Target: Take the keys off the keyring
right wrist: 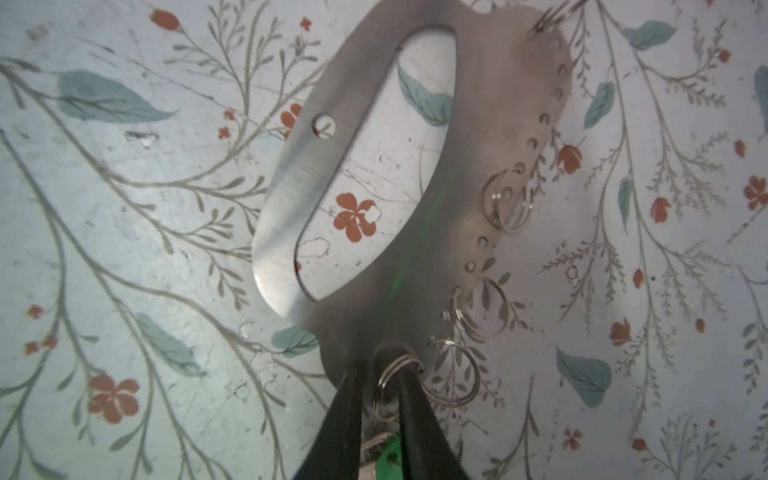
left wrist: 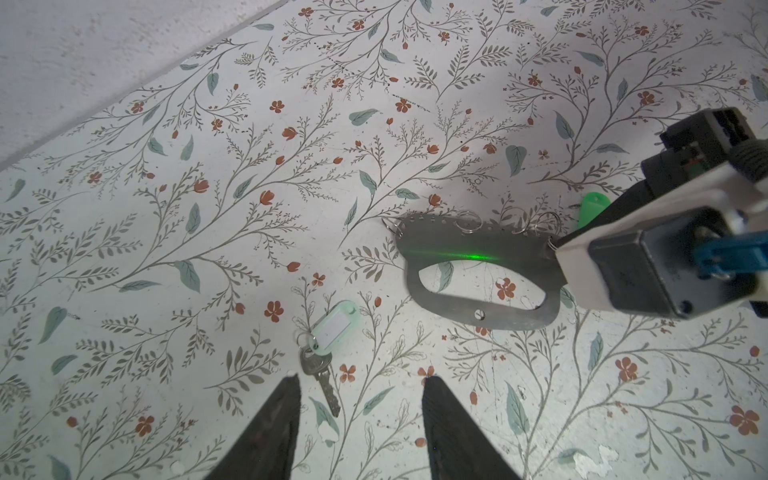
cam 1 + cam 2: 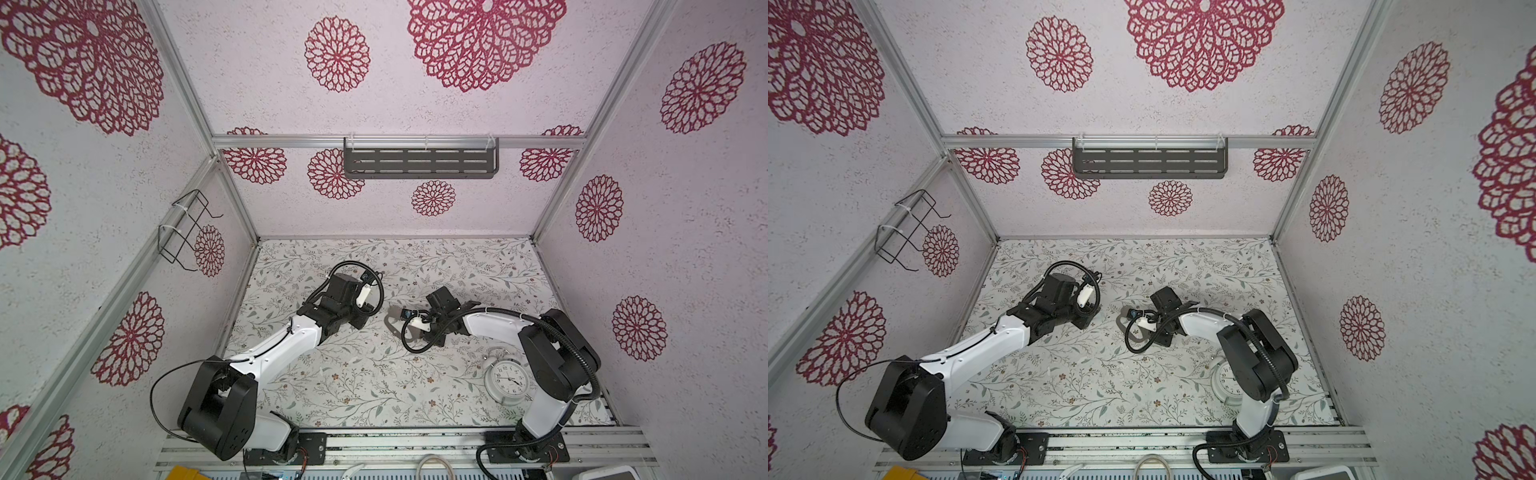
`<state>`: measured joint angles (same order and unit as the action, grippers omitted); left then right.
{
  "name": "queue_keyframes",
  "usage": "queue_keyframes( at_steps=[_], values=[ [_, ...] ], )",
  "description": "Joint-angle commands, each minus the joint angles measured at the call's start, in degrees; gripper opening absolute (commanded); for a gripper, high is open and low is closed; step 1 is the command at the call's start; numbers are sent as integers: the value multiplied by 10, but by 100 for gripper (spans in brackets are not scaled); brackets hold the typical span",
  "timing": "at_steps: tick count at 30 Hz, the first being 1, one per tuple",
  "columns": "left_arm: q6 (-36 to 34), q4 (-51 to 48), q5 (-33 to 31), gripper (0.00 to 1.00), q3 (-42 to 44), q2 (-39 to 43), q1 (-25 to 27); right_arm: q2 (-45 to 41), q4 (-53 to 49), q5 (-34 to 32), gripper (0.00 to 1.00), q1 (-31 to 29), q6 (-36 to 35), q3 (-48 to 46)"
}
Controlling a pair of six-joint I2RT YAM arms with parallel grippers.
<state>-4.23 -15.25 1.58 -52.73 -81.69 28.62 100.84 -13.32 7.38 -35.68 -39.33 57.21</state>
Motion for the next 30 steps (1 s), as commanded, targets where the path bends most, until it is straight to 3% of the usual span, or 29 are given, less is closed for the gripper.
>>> queue_keyframes(
  at_steps=[1, 11, 17, 25, 30],
  values=[
    [3, 13, -3, 52, 5, 8, 1, -1, -4, -11, 18, -3, 10, 14],
    [4, 14, -3, 52, 0, 2, 3, -22, -3, -26, 5, -3, 2, 8],
    [5, 14, -2, 52, -1, 2, 3, -27, 0, -19, 2, -2, -5, 7],
    [-3, 21, 7, 52, 2, 8, 2, -43, -1, 28, 0, 3, -11, 2],
    [-24, 77, 54, 52, 41, 49, 2, -75, 16, 86, 0, 15, -11, -10]
  ],
)
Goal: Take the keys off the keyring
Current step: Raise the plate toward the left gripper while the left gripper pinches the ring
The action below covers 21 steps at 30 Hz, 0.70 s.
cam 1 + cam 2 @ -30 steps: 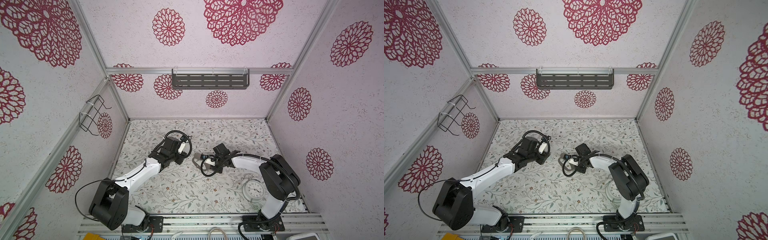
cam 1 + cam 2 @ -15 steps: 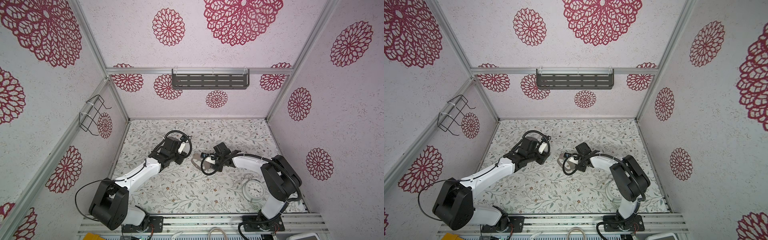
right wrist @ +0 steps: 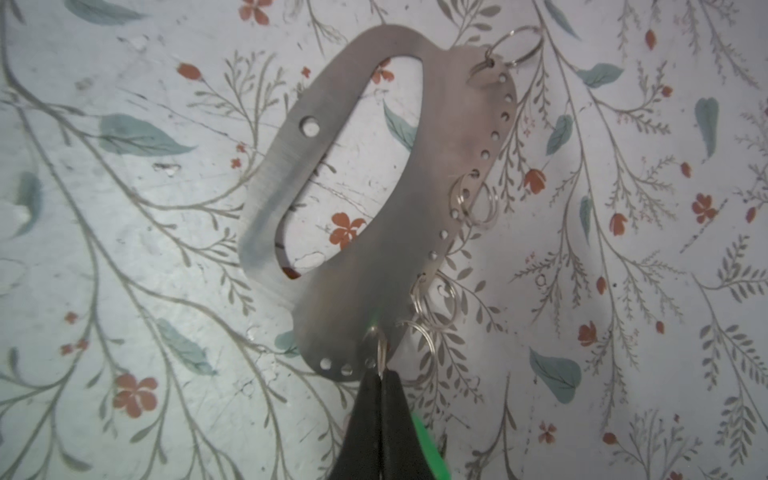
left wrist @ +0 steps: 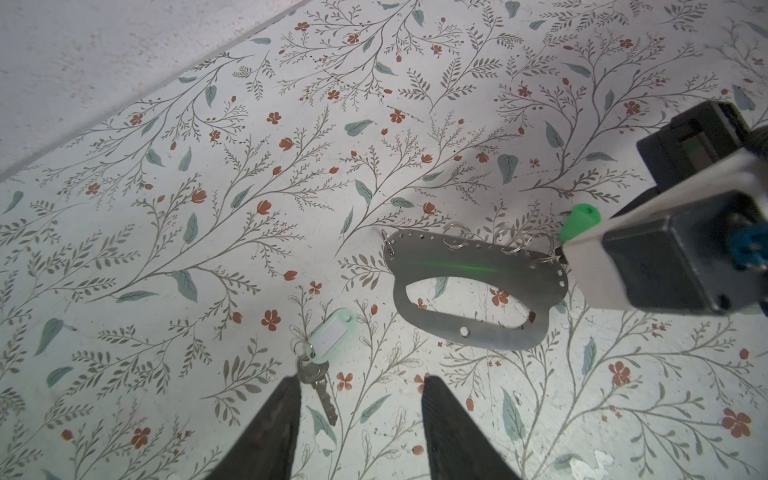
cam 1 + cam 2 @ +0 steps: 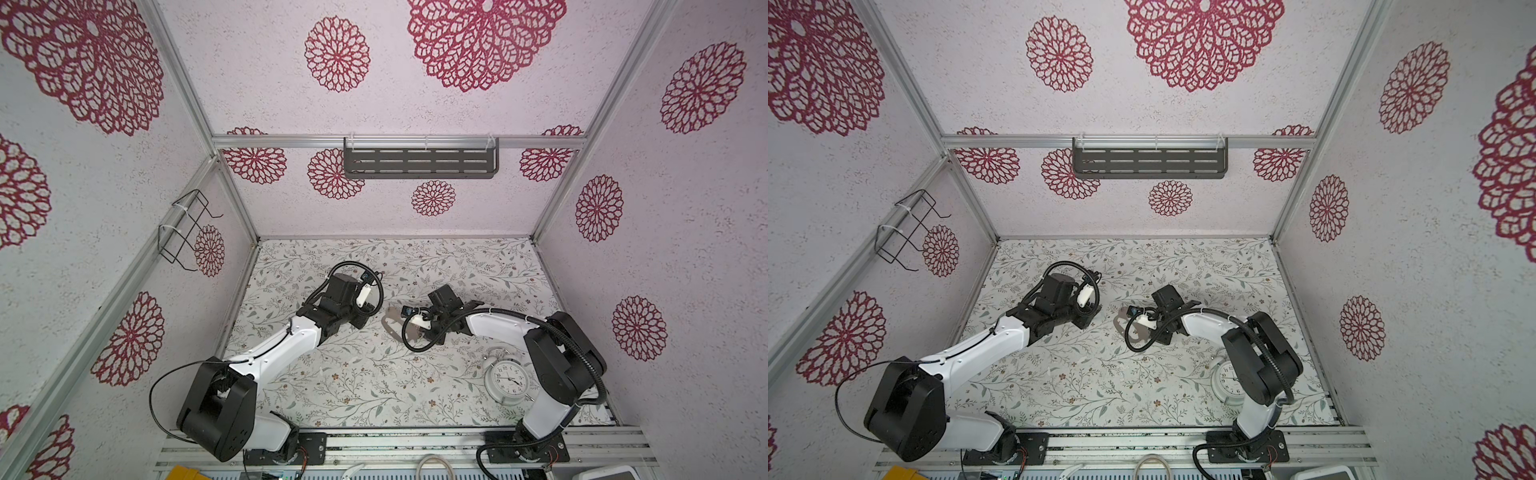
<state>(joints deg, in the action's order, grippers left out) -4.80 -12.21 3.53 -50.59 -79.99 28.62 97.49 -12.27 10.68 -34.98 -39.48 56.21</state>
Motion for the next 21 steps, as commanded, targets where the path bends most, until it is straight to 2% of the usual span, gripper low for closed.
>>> queue_keyframes(
  at_steps=[1, 9, 21],
  values=[
    [-26, 60, 44, 52, 30, 44, 3, -48, 6, 62, 0, 9, -9, -1],
    [-80, 90, 136, 52, 72, 91, 5, -73, -26, 123, 0, 10, -20, 15],
    [-101, 93, 240, 51, 68, 64, 22, -121, -45, 185, 0, 10, -1, 45]
  ],
)
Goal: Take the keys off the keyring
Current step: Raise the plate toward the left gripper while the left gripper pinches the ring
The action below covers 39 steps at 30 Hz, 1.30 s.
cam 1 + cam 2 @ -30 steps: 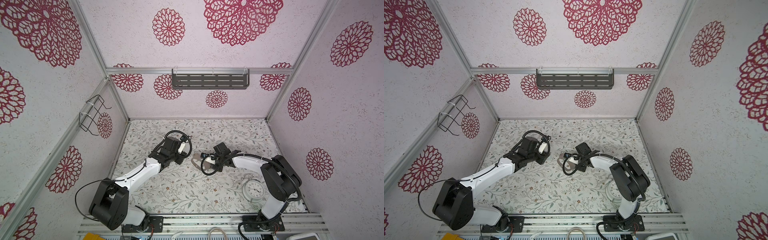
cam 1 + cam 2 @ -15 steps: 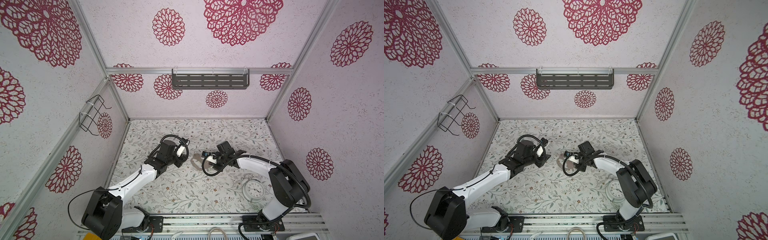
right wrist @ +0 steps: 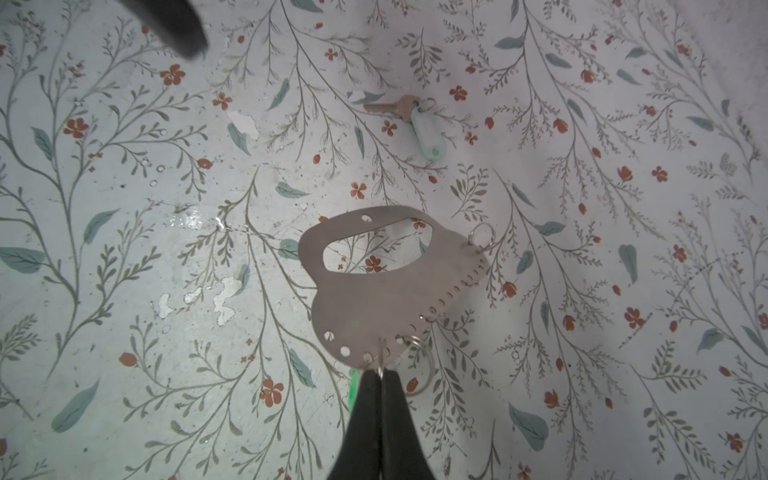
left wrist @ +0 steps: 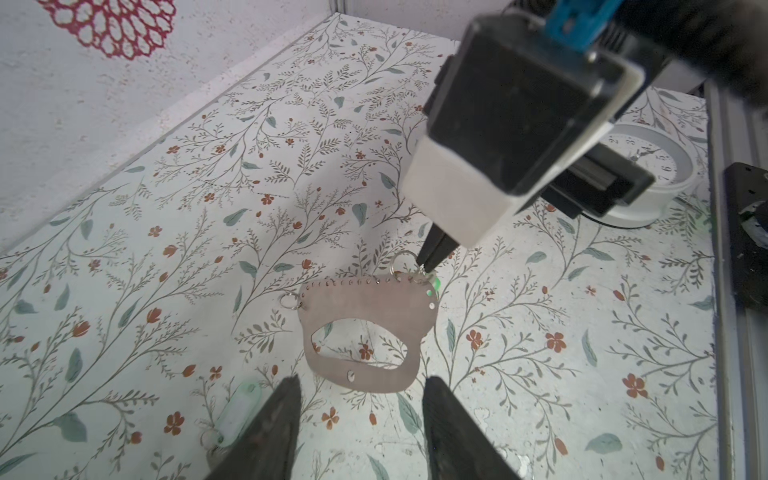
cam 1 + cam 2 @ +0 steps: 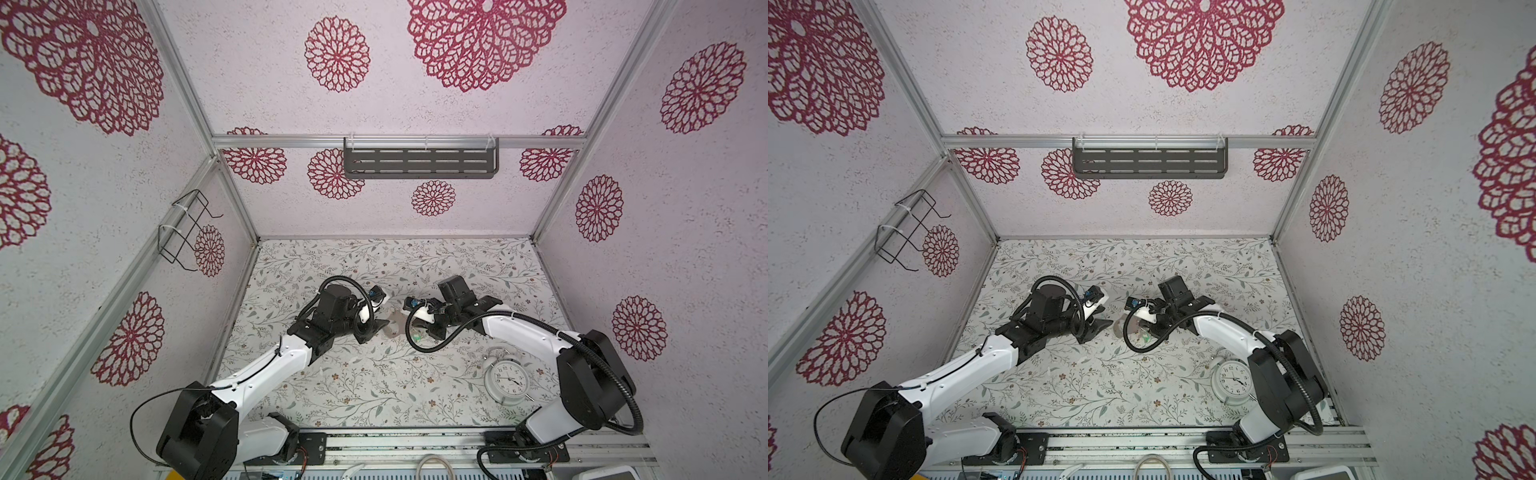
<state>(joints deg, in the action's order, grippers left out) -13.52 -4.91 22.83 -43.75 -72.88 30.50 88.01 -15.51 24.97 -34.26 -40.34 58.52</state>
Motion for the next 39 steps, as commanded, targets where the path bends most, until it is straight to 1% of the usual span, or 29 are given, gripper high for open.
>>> queue_keyframes(
  at_steps=[1, 7, 16, 25, 31, 39],
  values=[
    [-16, 20, 57, 51, -1, -8, 3, -29, -15, 48, 0, 3, 10, 25],
    [-19, 19, 64, 51, -10, -20, 5, -42, -20, 67, 0, 2, 19, 33],
    [-31, 17, 50, 49, -34, -45, 11, -47, -39, 86, 0, 2, 19, 48],
    [-49, 26, 41, 46, -53, -66, 20, -56, -48, 83, 0, 1, 2, 63],
    [-49, 33, 58, 44, -49, -61, 23, -57, -59, 89, 0, 1, -8, 84],
    [-44, 65, 47, 40, -33, -49, 28, -62, -73, 118, 0, 1, -20, 90]
  ],
)
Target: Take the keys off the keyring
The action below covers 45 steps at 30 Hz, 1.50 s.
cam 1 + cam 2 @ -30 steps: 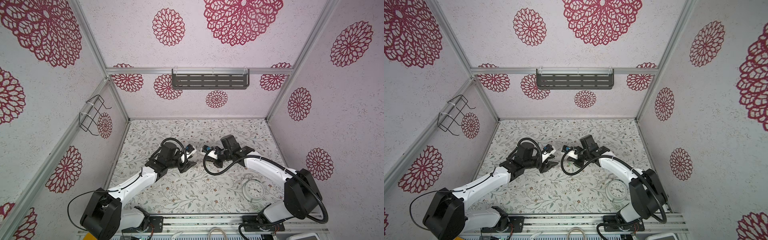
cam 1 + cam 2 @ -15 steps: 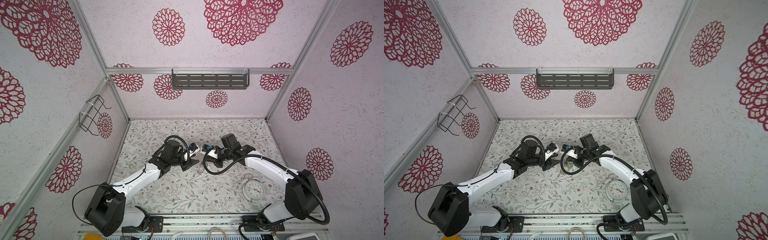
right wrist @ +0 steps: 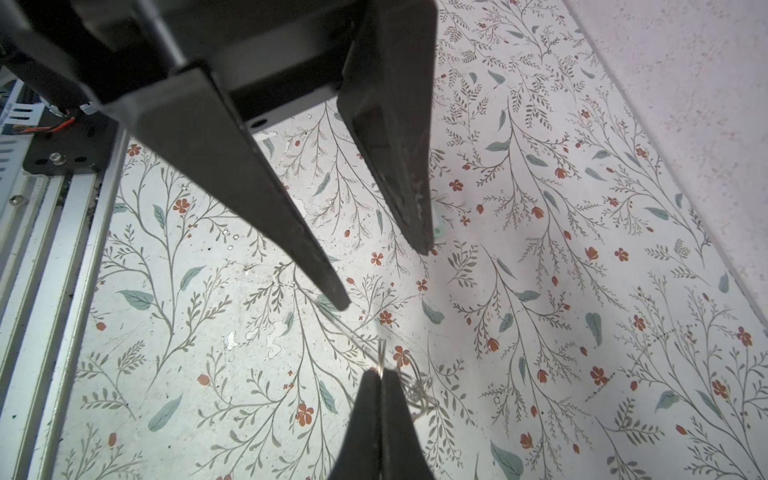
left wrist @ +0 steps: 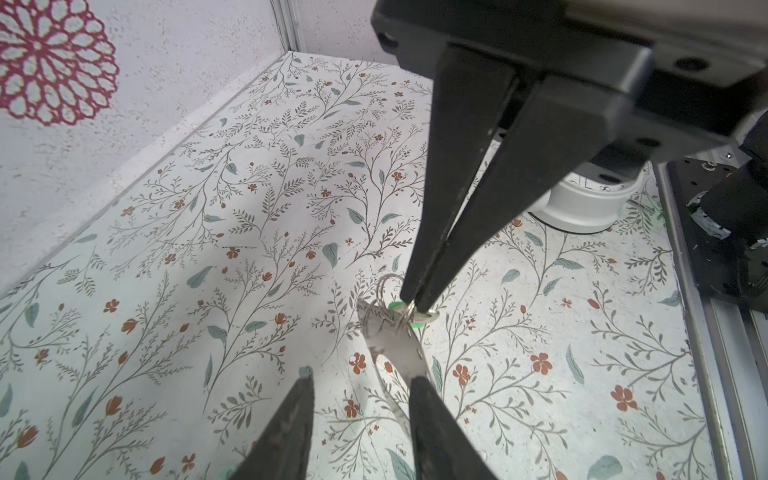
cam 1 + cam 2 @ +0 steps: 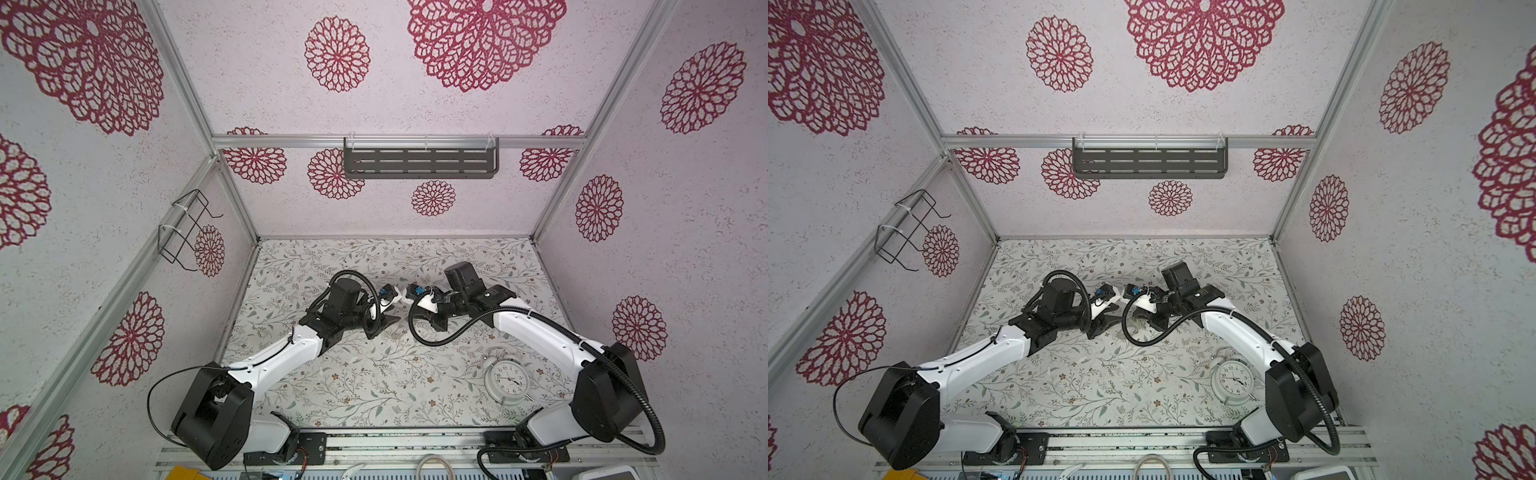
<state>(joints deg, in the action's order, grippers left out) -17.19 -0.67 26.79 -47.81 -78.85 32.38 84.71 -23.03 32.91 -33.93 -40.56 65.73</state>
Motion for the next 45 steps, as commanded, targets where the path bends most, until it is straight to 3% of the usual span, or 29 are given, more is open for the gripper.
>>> queue_keyframes(
  at_steps=[1, 9, 18, 22, 31, 45],
  values=[
    [-7, 22, 13, 40, 8, 11, 9, -29, 2, 39, 0, -3, -19, 17],
    [23, 52, 93, 39, 31, 40, -19, -41, 1, 50, 0, -2, -29, 5],
    [-1, 48, 139, 36, 23, 27, -18, -51, 15, 65, 0, -2, -27, -6],
    [-24, 26, 127, 36, 12, 17, 0, -49, 12, 74, 0, -2, -20, -3],
    [-2, 69, 100, 32, 18, 13, 3, -54, 13, 83, 0, -2, -16, -11],
    [-9, 61, 99, 15, 15, 11, 8, -53, 24, 99, 0, -3, -2, -11]
  ],
)
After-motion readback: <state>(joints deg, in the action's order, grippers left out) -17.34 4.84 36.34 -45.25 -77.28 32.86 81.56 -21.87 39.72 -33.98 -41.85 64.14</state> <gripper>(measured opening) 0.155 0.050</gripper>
